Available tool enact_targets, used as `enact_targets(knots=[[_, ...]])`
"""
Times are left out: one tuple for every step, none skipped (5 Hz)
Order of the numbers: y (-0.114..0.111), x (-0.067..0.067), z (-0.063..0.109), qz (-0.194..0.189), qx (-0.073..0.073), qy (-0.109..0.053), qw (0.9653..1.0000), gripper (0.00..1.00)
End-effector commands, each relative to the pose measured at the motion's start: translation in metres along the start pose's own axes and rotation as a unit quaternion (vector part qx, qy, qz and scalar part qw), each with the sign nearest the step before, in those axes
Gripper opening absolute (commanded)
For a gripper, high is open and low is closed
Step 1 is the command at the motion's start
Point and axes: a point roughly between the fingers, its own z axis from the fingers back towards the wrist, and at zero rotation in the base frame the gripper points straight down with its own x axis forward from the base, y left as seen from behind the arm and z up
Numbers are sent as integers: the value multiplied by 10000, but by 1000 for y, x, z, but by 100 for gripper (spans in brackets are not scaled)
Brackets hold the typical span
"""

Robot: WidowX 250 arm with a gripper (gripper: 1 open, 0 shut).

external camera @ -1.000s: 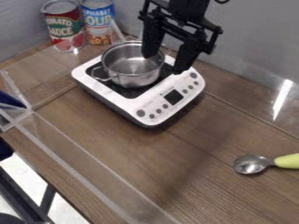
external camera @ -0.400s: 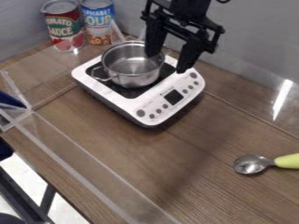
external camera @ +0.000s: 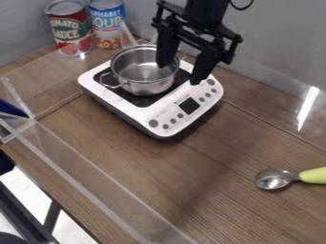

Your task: Remove silver pot from the white and black stove top and place it on the table

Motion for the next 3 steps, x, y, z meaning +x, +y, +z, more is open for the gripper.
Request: enact_targets(knots=[[13, 4, 8, 184, 33, -140, 9997, 100], [9, 3, 14, 289, 50, -100, 9995, 100], [3, 2, 20, 396, 61, -56, 9992, 100]])
